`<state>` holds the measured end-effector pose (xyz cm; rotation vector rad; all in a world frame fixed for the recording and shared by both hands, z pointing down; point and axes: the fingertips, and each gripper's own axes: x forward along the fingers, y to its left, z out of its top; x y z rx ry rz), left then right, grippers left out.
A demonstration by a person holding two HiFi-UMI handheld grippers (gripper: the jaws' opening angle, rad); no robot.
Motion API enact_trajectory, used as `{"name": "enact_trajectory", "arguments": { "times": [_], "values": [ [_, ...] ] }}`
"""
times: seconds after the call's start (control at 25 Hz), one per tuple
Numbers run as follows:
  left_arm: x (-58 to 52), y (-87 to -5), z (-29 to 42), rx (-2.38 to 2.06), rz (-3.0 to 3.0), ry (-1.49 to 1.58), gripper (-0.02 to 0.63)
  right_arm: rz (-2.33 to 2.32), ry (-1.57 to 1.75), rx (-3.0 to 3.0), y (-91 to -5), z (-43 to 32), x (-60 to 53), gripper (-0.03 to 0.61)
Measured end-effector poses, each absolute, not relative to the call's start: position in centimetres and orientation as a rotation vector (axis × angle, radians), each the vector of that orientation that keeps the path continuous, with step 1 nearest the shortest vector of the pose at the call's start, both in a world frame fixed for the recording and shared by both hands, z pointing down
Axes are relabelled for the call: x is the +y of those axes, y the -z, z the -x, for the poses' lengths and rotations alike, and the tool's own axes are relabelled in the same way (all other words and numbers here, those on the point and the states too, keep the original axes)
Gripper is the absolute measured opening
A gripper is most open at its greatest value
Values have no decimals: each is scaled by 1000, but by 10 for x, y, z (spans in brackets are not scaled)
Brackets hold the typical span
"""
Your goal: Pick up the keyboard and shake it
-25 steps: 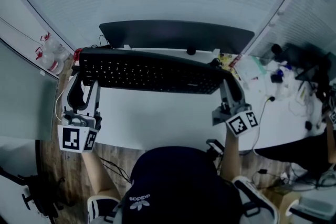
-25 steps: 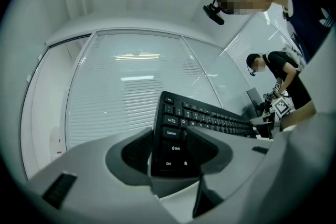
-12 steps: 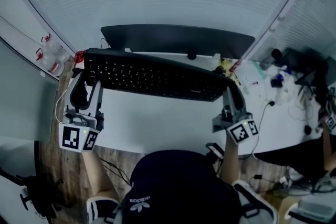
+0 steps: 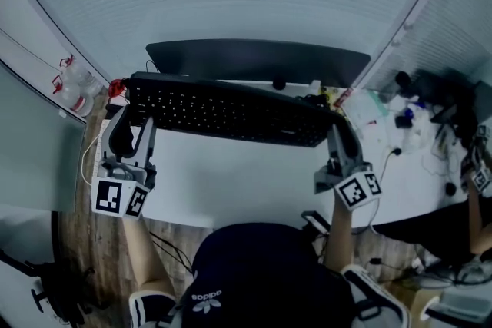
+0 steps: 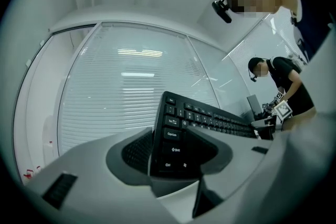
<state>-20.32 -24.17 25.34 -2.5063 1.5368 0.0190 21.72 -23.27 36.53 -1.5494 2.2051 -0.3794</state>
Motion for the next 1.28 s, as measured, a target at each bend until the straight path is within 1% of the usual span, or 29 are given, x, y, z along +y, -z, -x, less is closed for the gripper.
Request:
{"name": "enact_trajectory", "arguments": {
  "times": [0.2,0.8,1.28],
  "values": [
    [-244,-244,201,1535,2475,-27,201,1569,403,2231,-371,-213,-236,160],
    [-225,-228,203,1508,2474,-237,201,1559,359,2283,-355,-213,-225,160],
    [-221,-225,201,1479,2485,-249,201,1565,369,2257,-353,-214,-216,160]
  ]
}}
